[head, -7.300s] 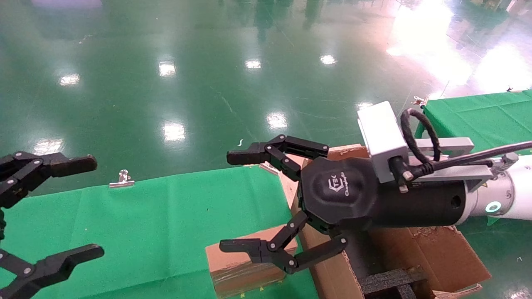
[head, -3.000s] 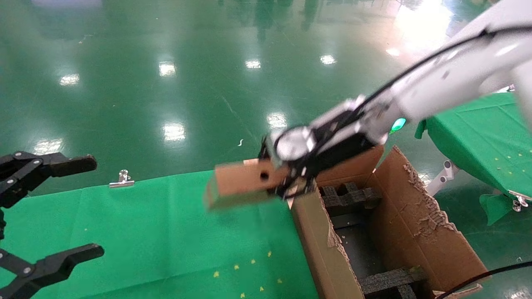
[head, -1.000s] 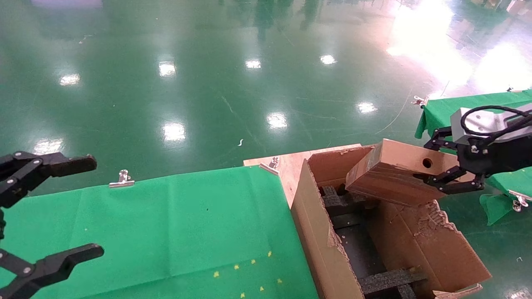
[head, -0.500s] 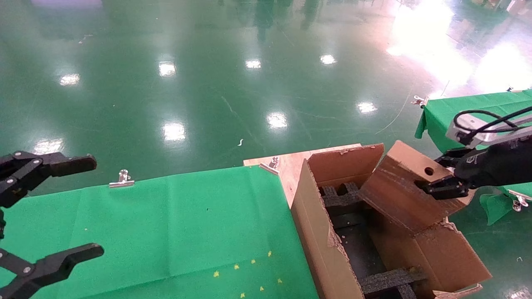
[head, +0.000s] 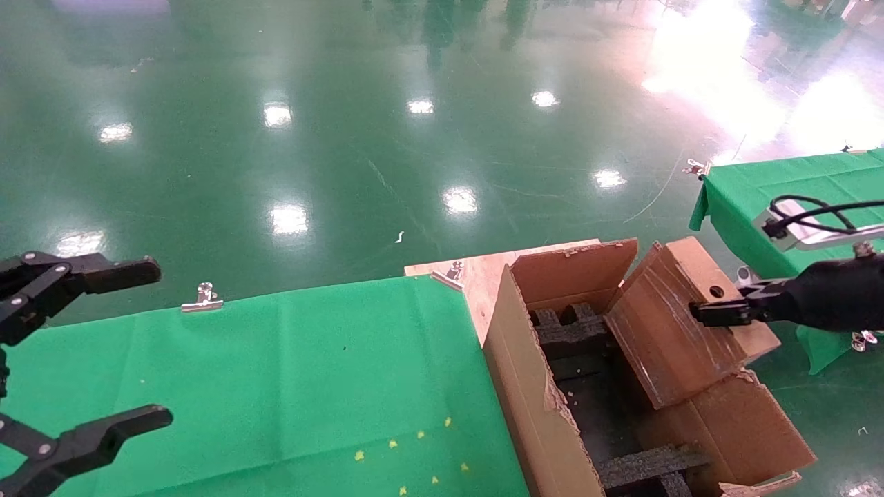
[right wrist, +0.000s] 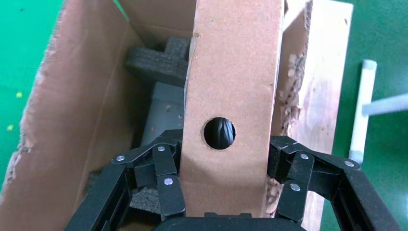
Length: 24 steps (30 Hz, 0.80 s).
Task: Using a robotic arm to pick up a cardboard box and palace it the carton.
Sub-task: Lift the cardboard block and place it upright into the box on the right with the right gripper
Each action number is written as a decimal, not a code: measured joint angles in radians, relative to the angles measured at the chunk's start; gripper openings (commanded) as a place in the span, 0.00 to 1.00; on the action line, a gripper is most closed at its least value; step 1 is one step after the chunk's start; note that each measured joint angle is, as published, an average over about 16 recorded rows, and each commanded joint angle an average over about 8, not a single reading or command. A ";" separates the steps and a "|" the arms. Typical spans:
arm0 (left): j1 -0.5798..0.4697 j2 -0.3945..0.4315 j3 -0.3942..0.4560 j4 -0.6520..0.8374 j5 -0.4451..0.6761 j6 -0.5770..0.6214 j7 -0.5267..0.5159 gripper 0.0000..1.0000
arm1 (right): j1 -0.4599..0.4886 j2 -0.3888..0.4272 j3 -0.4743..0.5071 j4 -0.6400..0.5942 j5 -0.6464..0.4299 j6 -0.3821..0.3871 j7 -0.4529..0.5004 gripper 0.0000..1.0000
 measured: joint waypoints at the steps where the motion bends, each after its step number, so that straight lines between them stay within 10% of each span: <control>1: 0.000 0.000 0.000 0.000 0.000 0.000 0.000 1.00 | -0.004 0.009 -0.004 0.024 -0.008 0.018 0.030 0.00; 24: 0.000 0.000 0.000 0.000 0.000 0.000 0.000 1.00 | -0.058 0.066 -0.056 0.169 -0.074 0.148 0.226 0.00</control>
